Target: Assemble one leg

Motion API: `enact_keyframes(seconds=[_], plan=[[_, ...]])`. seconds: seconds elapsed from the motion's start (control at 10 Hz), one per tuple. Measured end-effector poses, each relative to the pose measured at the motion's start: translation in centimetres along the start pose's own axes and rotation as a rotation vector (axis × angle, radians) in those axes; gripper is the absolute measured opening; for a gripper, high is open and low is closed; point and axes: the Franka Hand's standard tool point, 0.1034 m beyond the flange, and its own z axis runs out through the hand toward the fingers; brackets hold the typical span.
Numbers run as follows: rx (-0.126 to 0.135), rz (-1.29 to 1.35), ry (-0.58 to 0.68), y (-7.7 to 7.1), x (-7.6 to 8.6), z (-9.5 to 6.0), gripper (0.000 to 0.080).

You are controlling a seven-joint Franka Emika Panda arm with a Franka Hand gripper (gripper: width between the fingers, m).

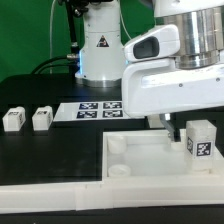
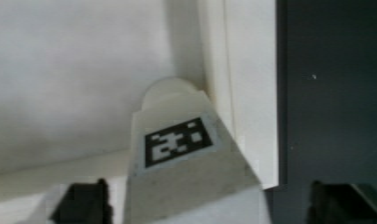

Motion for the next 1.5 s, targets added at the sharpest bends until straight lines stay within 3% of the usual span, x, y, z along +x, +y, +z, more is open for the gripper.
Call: enact_keyframes(seconds=[0.1, 0.2, 0.3, 0.6, 0.8, 1.0, 1.2, 1.3, 1.4, 1.5], plan=[[0.000, 0.000, 0.000, 0.0, 0.0, 0.0, 0.0368], [-0.001, 0.091, 0.000, 0.2, 0.0, 0.0, 0.0368], [-0.003, 0.215, 0.000, 0.4, 0.0, 0.0, 0.0305], [0.027, 0.748, 0.017, 0.5, -0.1, 0.1, 0.0304], [0.065, 1.051, -0.008, 0.1, -0.4, 0.4, 0.0304], [0.077, 1.218, -0.029, -0.2, -0.4, 0.4, 0.0304], [0.076, 1.203, -0.030, -0.3, -0.5, 0.5, 0.0304], [0.075, 1.165, -0.029, -0.3, -0.5, 0.5, 0.0399], [0.070, 1.142, -0.032, -0.3, -0.6, 0.5, 0.0399], [0.036, 0.969, -0.058, -0.3, -1.0, 0.5, 0.0572]])
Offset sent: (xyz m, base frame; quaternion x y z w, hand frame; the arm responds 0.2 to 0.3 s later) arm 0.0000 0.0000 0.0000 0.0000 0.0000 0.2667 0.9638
